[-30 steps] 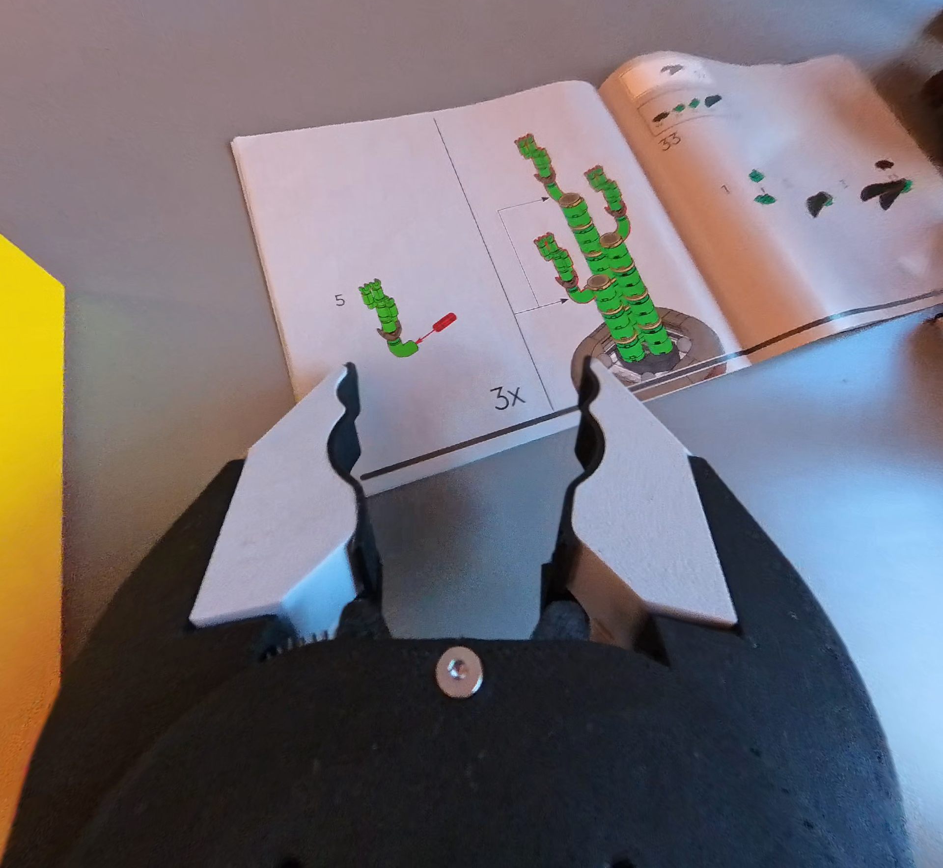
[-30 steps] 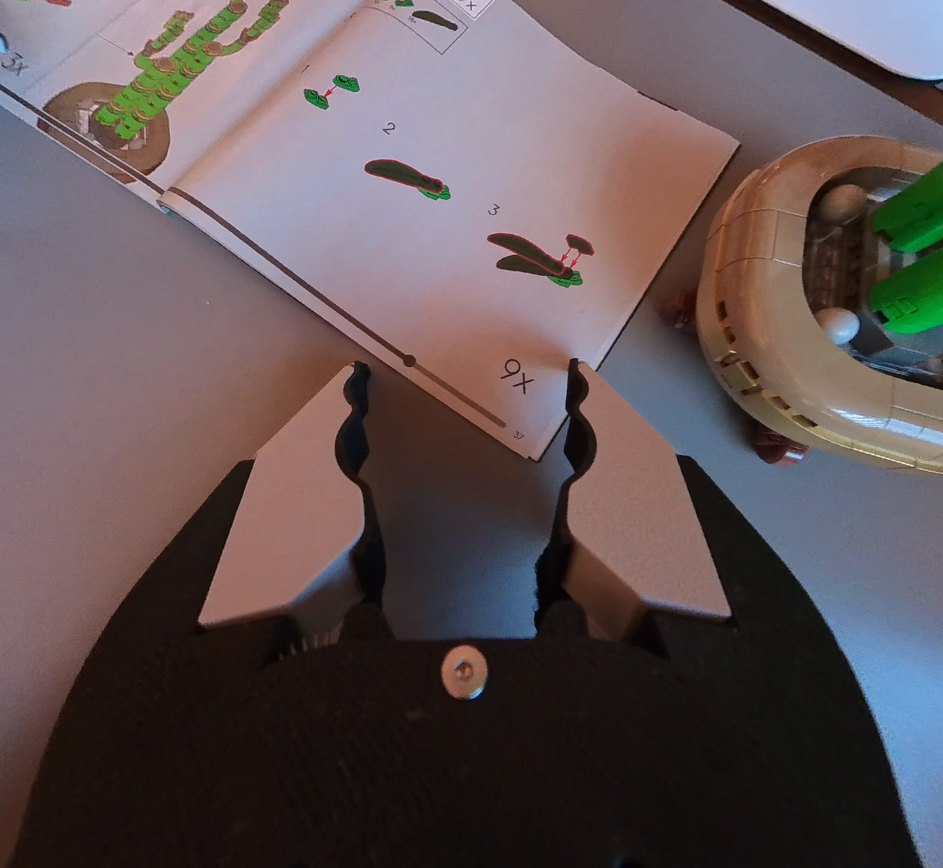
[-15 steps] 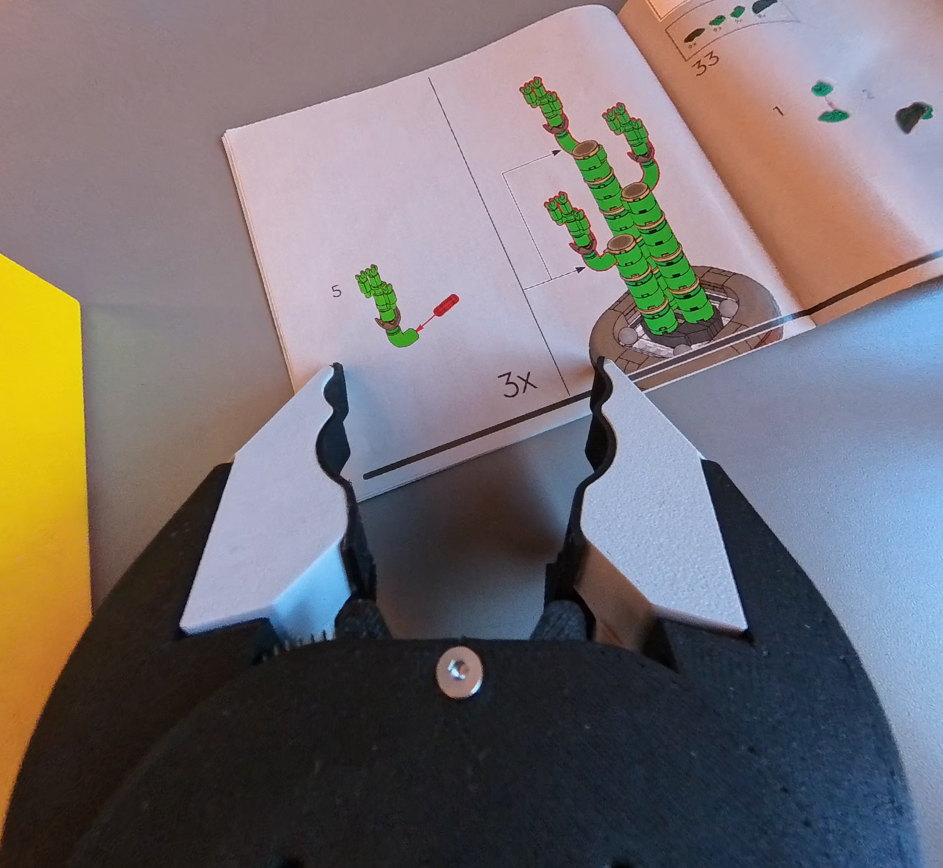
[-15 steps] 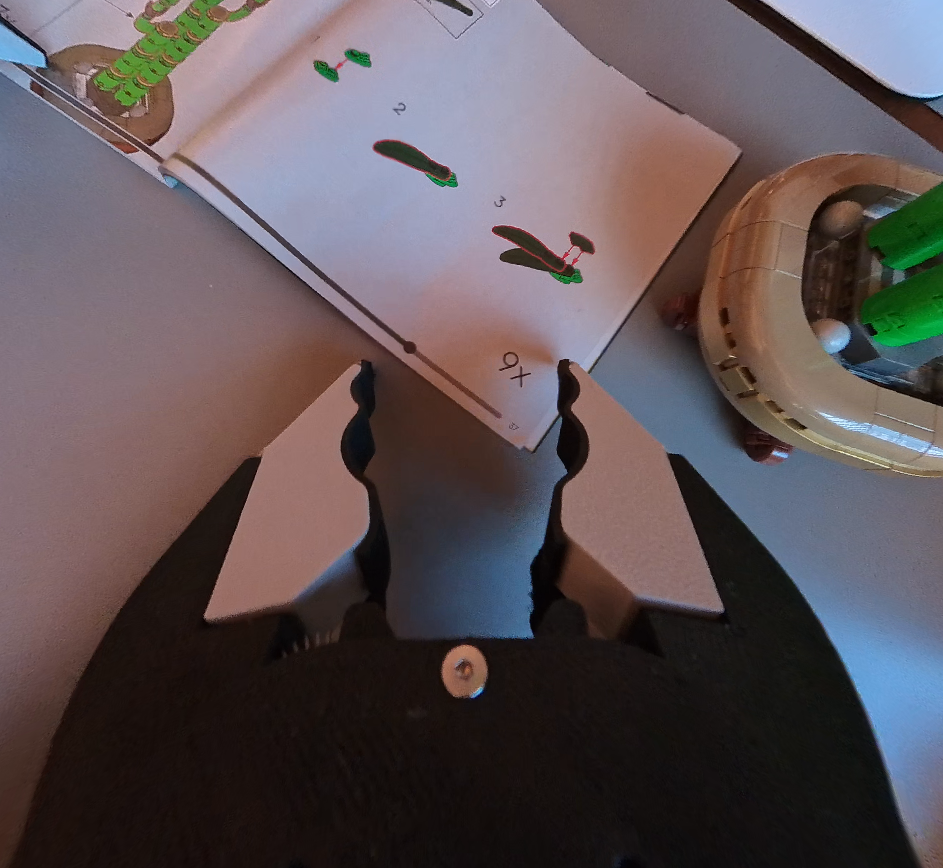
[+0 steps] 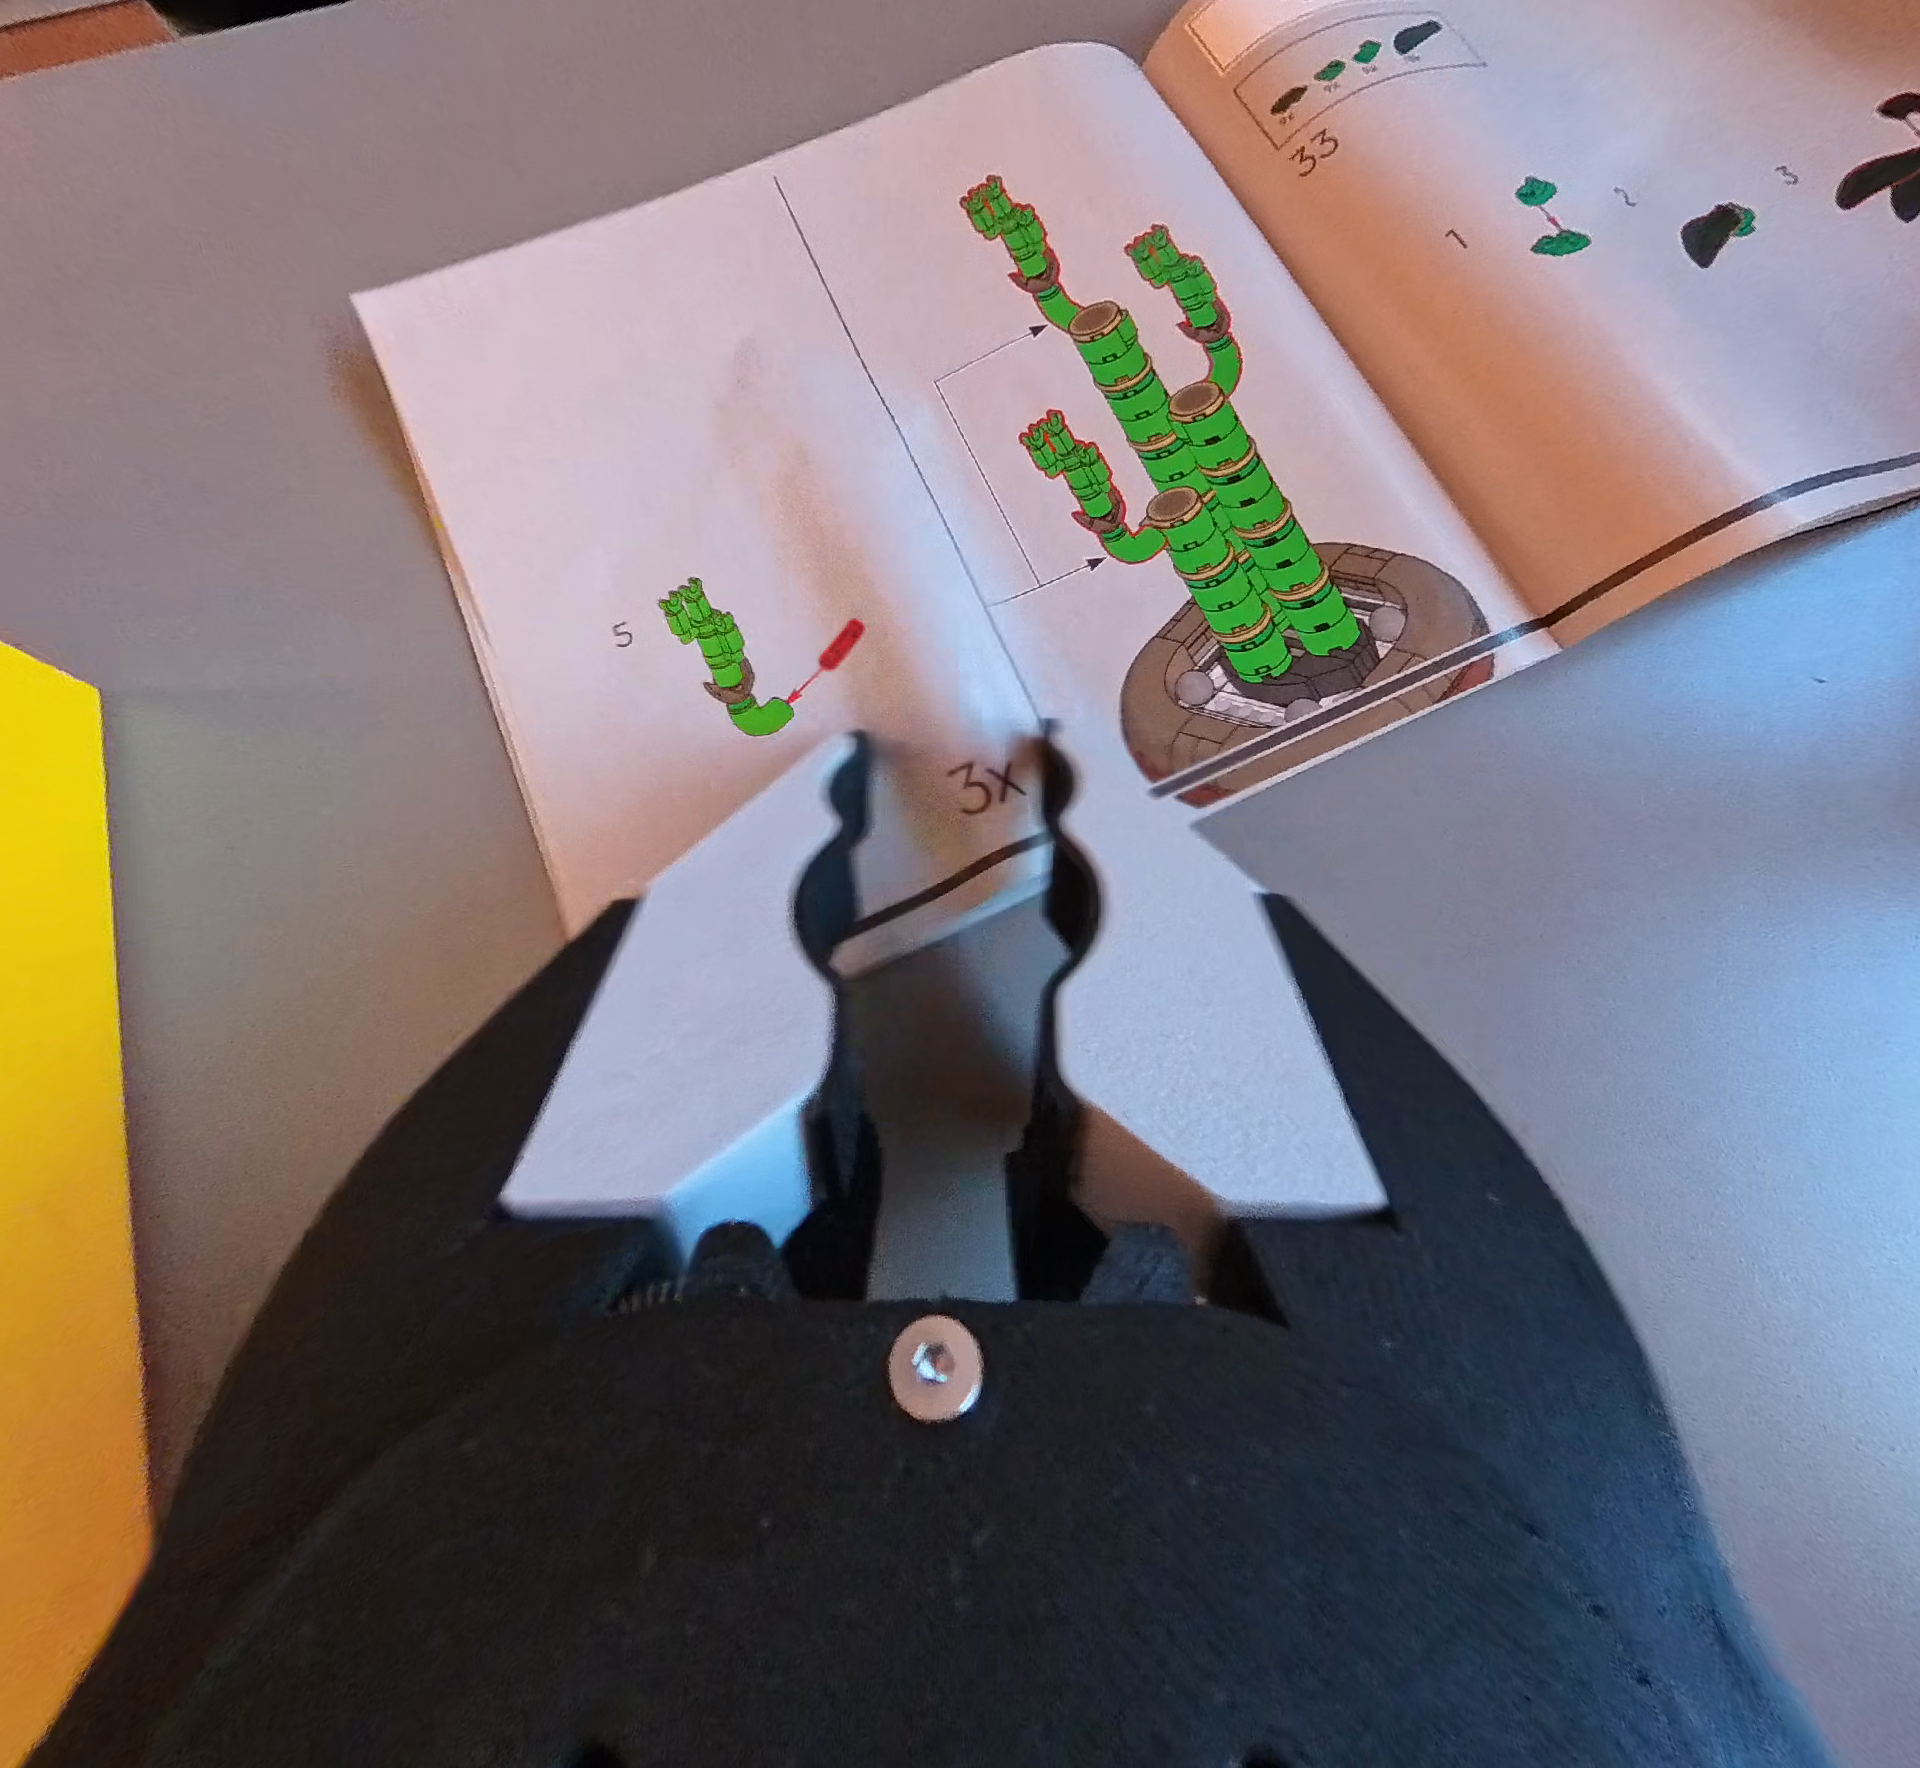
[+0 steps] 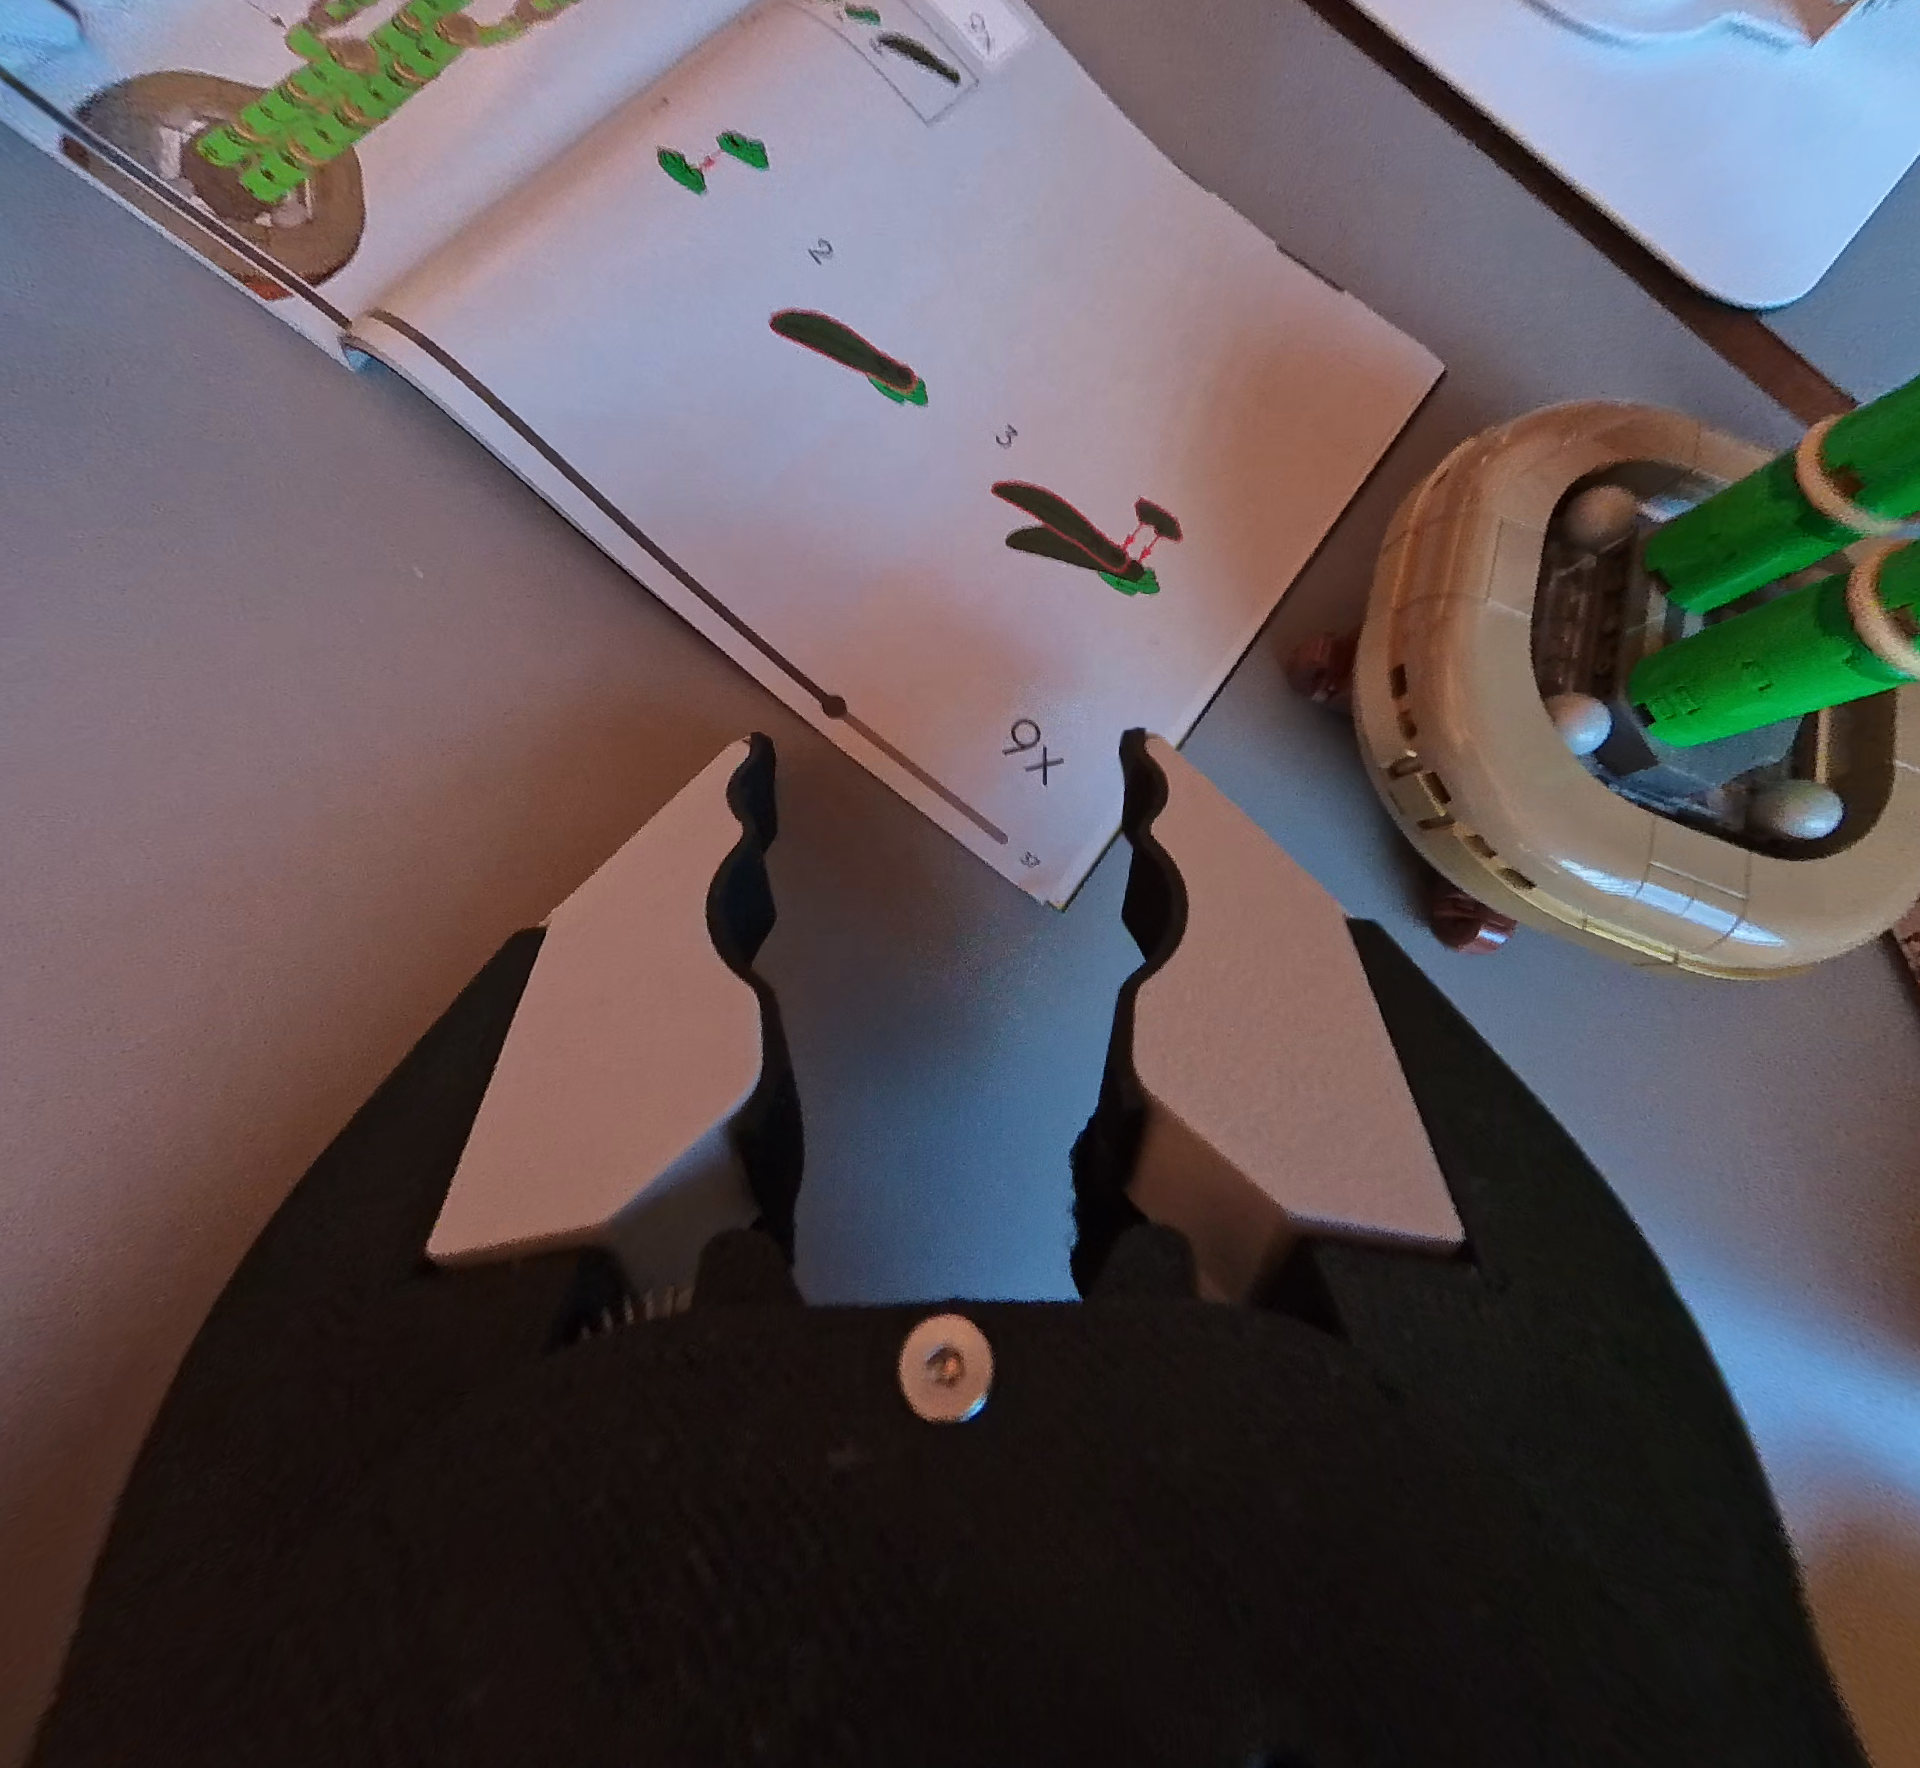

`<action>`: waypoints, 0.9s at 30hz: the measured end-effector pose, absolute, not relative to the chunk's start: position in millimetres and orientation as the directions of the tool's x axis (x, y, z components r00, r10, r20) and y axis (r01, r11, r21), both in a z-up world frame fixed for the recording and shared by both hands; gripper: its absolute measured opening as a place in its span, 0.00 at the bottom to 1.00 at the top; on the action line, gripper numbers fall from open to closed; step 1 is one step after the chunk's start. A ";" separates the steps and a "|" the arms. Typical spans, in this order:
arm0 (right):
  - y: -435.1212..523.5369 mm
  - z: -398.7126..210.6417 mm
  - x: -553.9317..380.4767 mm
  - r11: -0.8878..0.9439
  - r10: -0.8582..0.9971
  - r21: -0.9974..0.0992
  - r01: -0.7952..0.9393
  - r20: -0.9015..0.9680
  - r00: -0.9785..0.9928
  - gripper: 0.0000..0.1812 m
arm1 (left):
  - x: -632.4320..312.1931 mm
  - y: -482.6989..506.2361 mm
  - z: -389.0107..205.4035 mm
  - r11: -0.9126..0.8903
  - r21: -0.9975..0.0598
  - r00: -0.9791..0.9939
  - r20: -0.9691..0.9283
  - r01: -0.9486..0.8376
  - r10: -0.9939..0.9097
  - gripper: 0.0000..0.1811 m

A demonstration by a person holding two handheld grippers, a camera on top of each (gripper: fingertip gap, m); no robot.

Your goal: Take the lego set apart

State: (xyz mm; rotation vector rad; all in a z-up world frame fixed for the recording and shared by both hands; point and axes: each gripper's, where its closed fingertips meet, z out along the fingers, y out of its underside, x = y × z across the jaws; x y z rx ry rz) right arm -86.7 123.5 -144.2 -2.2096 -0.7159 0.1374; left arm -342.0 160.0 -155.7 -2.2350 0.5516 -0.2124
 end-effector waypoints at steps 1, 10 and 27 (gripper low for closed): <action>123.9 -140.1 -89.9 -0.505 0.543 -0.736 0.451 0.135 0.829 0.37 | -345.0 160.7 -154.4 -0.585 -0.745 0.893 -0.034 -0.322 -0.448 0.11; 97.6 -86.0 -249.8 -0.091 0.837 -0.910 0.405 0.150 0.526 0.33 | -366.3 165.6 -90.2 -0.496 -0.866 0.907 0.165 -0.055 -0.388 0.22; 147.6 -154.7 -358.5 -0.197 0.898 -0.770 0.606 0.105 0.426 0.21 | -384.4 167.8 -59.7 -0.375 -0.927 0.916 0.143 -0.008 -0.374 0.20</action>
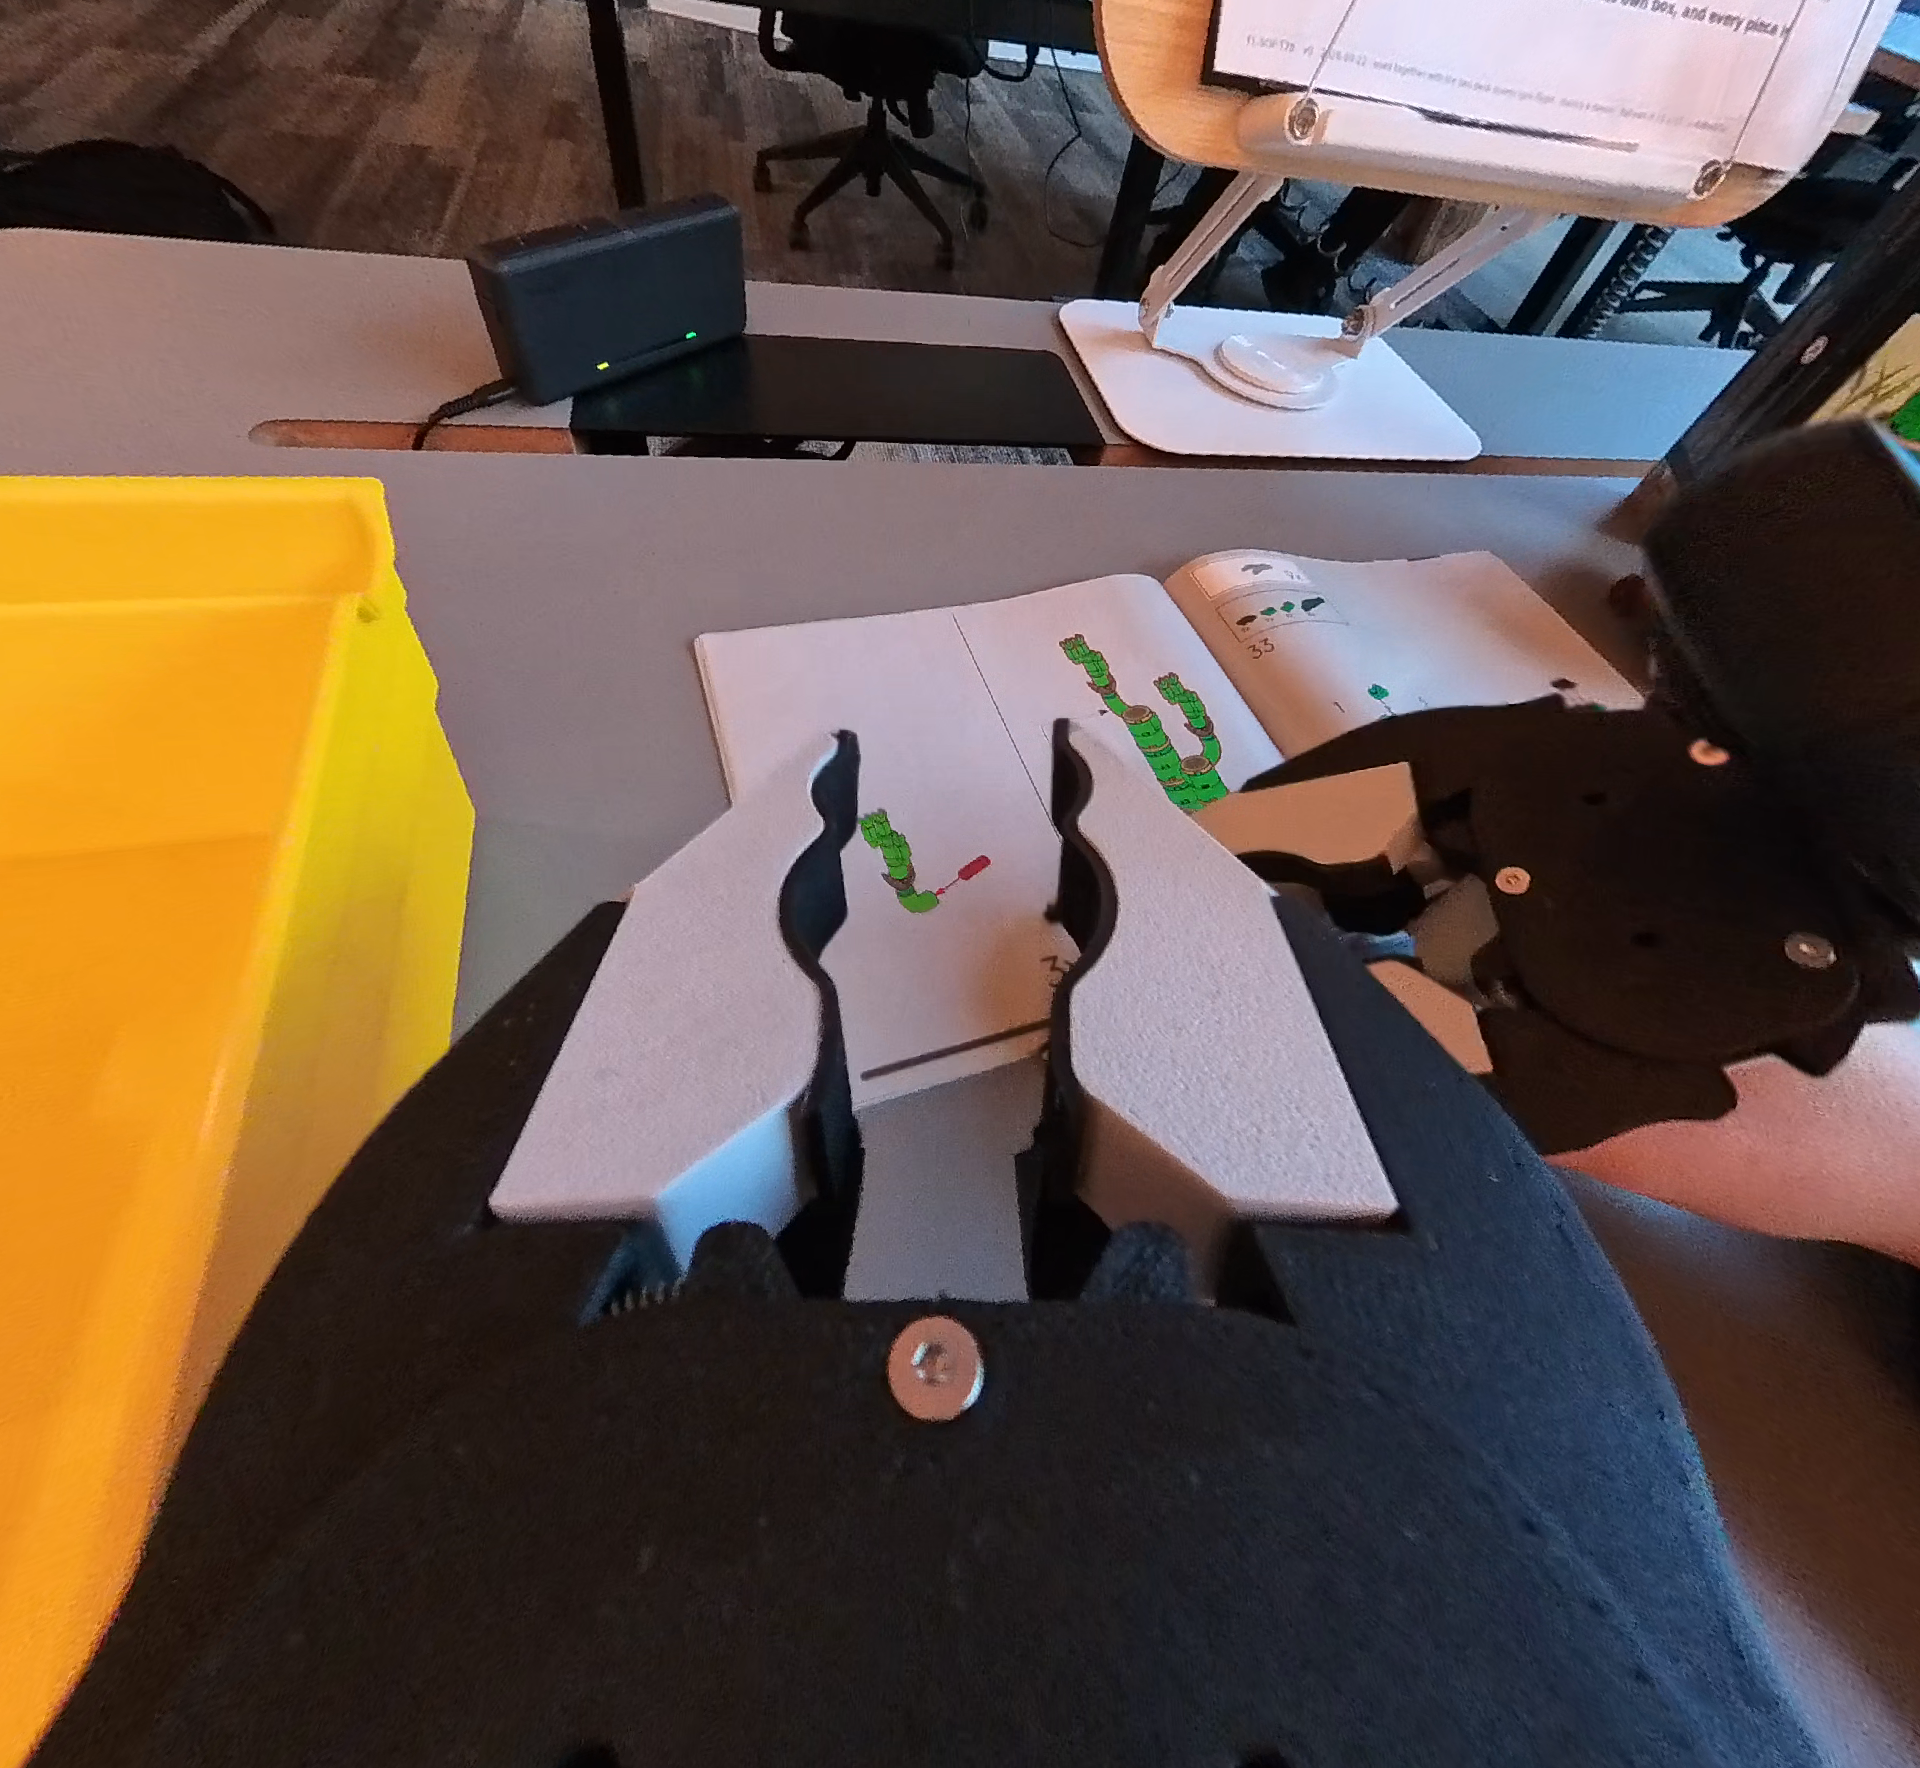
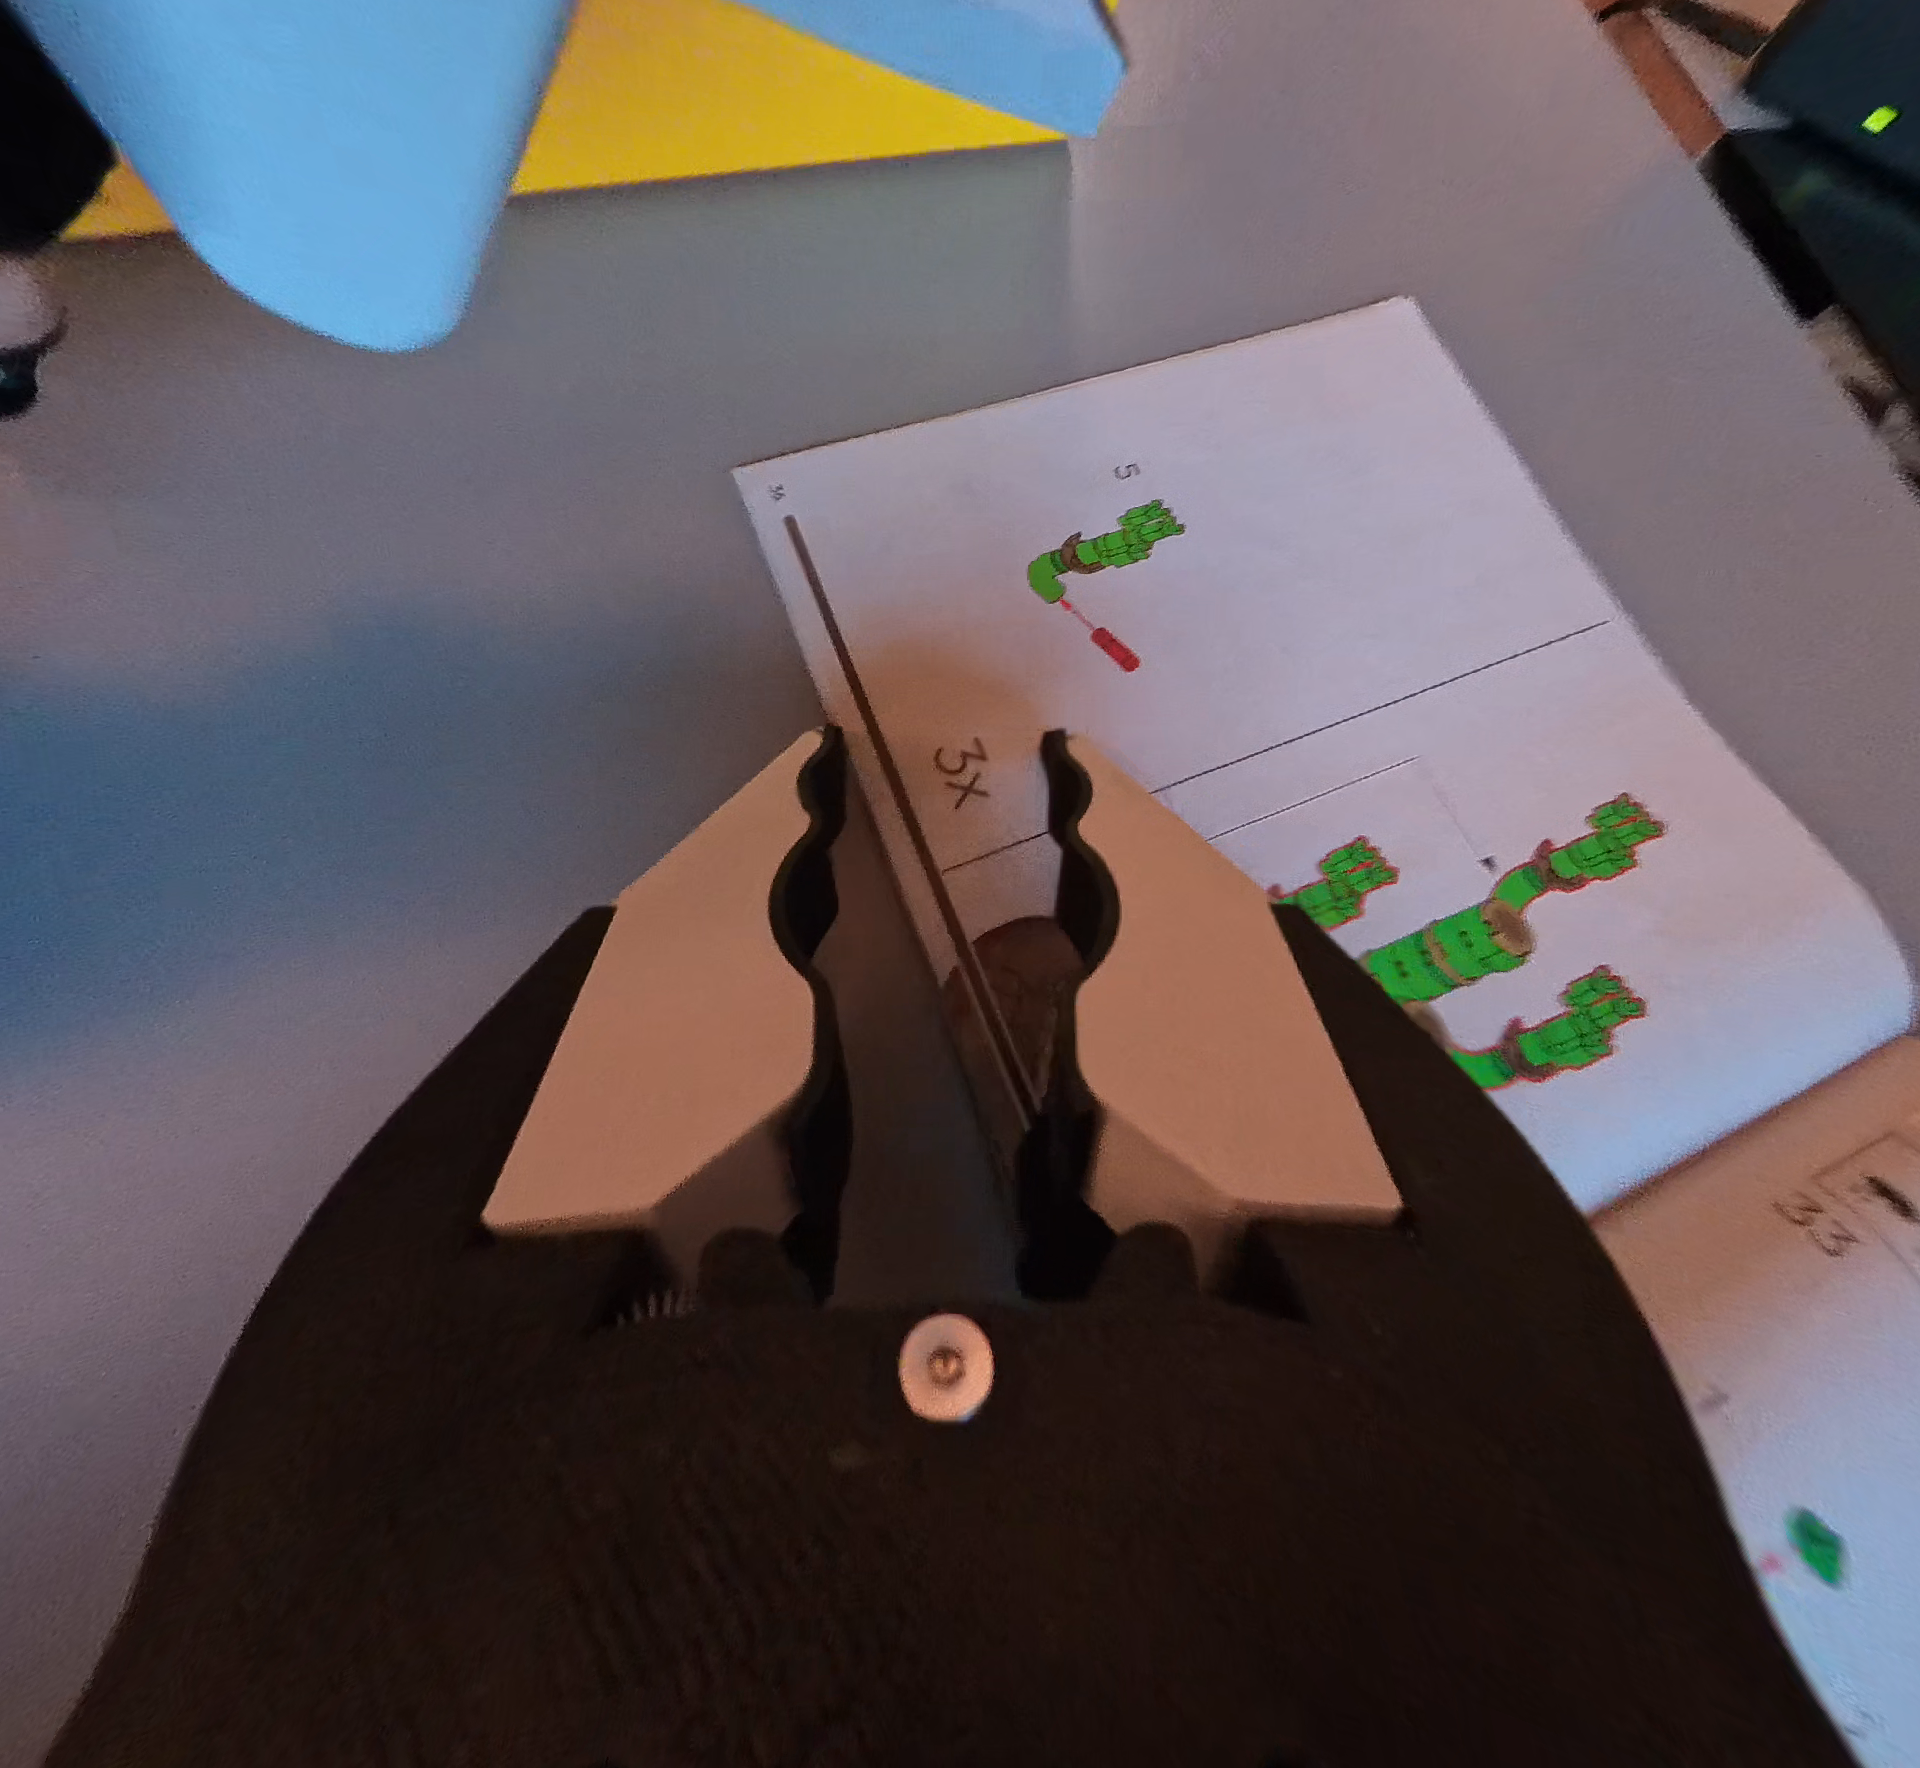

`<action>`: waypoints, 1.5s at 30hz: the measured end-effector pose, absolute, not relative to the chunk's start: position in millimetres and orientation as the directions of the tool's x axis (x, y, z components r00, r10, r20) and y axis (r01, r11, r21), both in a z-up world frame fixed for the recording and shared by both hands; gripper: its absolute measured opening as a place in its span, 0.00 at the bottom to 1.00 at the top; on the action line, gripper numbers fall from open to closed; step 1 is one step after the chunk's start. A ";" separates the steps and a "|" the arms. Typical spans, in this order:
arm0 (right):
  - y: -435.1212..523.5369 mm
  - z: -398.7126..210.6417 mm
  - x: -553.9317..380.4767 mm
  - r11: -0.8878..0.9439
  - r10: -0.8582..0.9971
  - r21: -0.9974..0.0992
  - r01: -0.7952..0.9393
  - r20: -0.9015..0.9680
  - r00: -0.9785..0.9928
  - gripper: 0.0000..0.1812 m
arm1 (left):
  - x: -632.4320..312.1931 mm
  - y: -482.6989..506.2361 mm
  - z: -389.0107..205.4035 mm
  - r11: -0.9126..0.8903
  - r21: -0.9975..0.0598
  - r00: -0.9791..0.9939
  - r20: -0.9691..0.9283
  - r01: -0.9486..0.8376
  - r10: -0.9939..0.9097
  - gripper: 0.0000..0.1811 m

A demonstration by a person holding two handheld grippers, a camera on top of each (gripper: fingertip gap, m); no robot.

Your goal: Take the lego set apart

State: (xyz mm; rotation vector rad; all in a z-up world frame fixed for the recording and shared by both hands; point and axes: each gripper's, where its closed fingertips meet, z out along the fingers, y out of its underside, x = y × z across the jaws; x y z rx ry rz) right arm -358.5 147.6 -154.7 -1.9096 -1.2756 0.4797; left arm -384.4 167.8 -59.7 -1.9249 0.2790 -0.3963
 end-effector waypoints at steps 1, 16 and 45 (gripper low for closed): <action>146.5 -155.9 -358.3 -0.236 0.899 -0.769 0.594 0.059 0.434 0.19 | -384.2 167.9 -61.0 -0.381 -0.925 0.916 0.146 -0.008 -0.375 0.20; 142.7 -151.0 -338.3 -0.309 0.894 -0.792 0.526 -0.053 0.446 0.11 | -385.0 169.1 -77.1 -0.456 -0.890 0.906 0.193 0.000 -0.376 0.20; 152.2 -137.4 -331.2 -0.328 0.869 -0.840 0.432 -0.089 0.487 0.18 | -360.5 174.7 -141.7 -0.709 -0.702 0.831 0.431 0.064 -0.351 0.24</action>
